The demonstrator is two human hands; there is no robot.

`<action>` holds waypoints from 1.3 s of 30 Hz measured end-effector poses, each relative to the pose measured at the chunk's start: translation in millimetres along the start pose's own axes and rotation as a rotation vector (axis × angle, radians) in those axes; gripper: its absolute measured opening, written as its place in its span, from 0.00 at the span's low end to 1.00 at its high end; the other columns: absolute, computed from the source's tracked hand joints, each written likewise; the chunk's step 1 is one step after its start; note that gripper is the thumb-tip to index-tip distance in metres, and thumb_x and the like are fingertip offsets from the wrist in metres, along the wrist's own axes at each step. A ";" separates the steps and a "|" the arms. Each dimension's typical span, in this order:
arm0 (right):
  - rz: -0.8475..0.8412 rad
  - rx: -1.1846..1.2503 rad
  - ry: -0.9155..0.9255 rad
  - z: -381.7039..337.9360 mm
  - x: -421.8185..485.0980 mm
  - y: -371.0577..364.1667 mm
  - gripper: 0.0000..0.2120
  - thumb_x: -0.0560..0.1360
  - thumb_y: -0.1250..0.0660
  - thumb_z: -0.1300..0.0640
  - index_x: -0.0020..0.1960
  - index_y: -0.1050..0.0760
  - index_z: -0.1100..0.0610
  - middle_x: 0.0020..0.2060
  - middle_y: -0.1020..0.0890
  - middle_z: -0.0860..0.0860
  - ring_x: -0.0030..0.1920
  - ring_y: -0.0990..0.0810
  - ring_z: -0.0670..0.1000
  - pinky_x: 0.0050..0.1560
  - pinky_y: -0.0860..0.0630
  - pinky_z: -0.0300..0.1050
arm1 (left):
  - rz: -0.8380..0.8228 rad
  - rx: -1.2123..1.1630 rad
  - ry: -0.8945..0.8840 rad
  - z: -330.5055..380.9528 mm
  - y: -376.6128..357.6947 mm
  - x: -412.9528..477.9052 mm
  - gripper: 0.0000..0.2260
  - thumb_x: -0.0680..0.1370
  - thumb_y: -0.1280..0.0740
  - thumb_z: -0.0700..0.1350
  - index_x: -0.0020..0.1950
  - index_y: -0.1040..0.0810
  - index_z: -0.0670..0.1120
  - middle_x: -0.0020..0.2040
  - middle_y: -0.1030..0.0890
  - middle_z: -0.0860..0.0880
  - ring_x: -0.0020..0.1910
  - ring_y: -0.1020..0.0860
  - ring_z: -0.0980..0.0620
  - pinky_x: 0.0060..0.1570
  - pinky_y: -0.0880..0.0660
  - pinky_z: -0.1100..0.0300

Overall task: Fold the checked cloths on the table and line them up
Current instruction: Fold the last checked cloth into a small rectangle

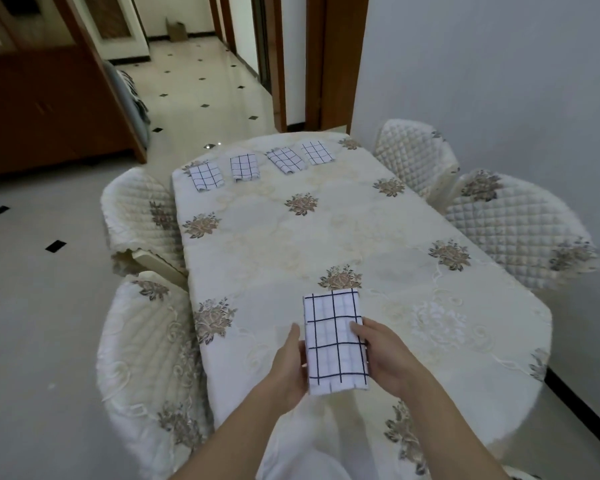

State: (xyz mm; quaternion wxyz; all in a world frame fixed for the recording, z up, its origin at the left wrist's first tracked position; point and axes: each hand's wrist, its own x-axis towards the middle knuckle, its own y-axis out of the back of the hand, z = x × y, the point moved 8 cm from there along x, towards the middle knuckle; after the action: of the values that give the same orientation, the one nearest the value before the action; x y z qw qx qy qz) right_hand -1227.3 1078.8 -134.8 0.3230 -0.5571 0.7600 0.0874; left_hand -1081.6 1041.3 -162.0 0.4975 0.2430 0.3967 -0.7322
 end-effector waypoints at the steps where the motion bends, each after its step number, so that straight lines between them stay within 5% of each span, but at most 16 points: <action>1: 0.011 -0.004 0.016 -2.3 -2.9 -3.2 0.13 0.84 0.41 0.57 0.64 0.23 0.59 0.56 0.15 0.56 0.56 0.16 0.59 0.60 0.23 0.64 | 0.008 0.055 -0.062 6.6 -0.8 -3.0 0.25 0.84 0.48 0.61 0.58 0.18 0.45 0.53 0.14 0.43 0.52 0.16 0.43 0.50 0.19 0.47; 4: 0.054 -0.061 0.044 -7.0 -10.6 -8.4 0.13 0.84 0.40 0.53 0.63 0.22 0.55 0.54 0.14 0.53 0.54 0.15 0.57 0.54 0.19 0.58 | 0.095 0.291 -0.303 28.8 3.0 -11.2 0.18 0.84 0.45 0.57 0.53 0.18 0.50 0.51 0.14 0.49 0.49 0.15 0.50 0.50 0.18 0.50; 8: 0.117 -0.147 0.091 -14.0 -22.3 -15.6 0.13 0.84 0.42 0.50 0.58 0.21 0.55 0.49 0.13 0.51 0.49 0.14 0.55 0.47 0.17 0.53 | 0.235 0.526 -0.517 49.7 12.2 -20.7 0.18 0.84 0.44 0.54 0.46 0.22 0.43 0.43 0.19 0.49 0.43 0.21 0.51 0.45 0.25 0.55; 12: 0.247 -0.282 0.214 -21.0 -24.6 -20.0 0.20 0.82 0.41 0.44 0.54 0.22 0.60 0.47 0.15 0.56 0.46 0.15 0.57 0.48 0.19 0.53 | 0.253 0.551 -0.581 49.9 11.2 -29.5 0.19 0.84 0.44 0.53 0.40 0.28 0.42 0.35 0.26 0.50 0.34 0.29 0.55 0.36 0.32 0.62; 15: 0.291 -0.379 0.293 -18.4 -15.4 -19.9 0.32 0.75 0.43 0.36 0.50 0.30 0.68 0.41 0.24 0.62 0.39 0.25 0.54 0.42 0.30 0.49 | 0.271 0.503 -0.583 50.8 12.2 -35.7 0.18 0.85 0.44 0.52 0.37 0.31 0.47 0.31 0.30 0.55 0.30 0.31 0.59 0.31 0.35 0.66; 19: 0.271 -0.416 0.340 -19.4 -11.8 -31.3 0.22 0.83 0.43 0.47 0.46 0.32 0.68 0.38 0.27 0.59 0.39 0.29 0.50 0.40 0.33 0.47 | 0.323 0.551 -0.629 57.4 24.6 -40.0 0.18 0.85 0.45 0.51 0.37 0.34 0.46 0.33 0.32 0.53 0.33 0.34 0.54 0.33 0.37 0.62; 23: 0.255 -0.515 0.406 -20.4 -11.2 -56.3 0.21 0.84 0.46 0.46 0.39 0.33 0.60 0.33 0.27 0.53 0.35 0.30 0.50 0.38 0.34 0.46 | 0.445 0.598 -0.669 59.8 50.7 -48.9 0.18 0.85 0.46 0.52 0.39 0.35 0.44 0.35 0.32 0.46 0.34 0.34 0.52 0.36 0.36 0.55; 29: 0.133 -0.634 0.475 -6.7 -2.6 -130.1 0.23 0.85 0.49 0.47 0.44 0.29 0.65 0.39 0.21 0.61 0.38 0.24 0.55 0.38 0.30 0.48 | 0.706 0.542 -0.717 61.3 119.0 -92.4 0.18 0.85 0.45 0.52 0.39 0.31 0.44 0.34 0.28 0.48 0.32 0.31 0.53 0.31 0.37 0.61; 39: -0.227 -0.800 0.587 40.5 -2.8 -318.1 0.20 0.85 0.47 0.49 0.39 0.31 0.57 0.34 0.25 0.51 0.36 0.26 0.51 0.34 0.34 0.45 | 1.047 0.303 -0.669 52.5 286.7 -180.1 0.18 0.84 0.43 0.52 0.43 0.26 0.40 0.39 0.22 0.44 0.36 0.28 0.53 0.37 0.30 0.55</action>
State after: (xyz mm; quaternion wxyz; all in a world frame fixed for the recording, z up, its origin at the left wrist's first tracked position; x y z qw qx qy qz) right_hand -923.5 985.2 -92.4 -0.1353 -0.7174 0.6604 0.1757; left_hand -745.7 1040.0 -94.3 0.8464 0.2306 -0.0592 -0.4763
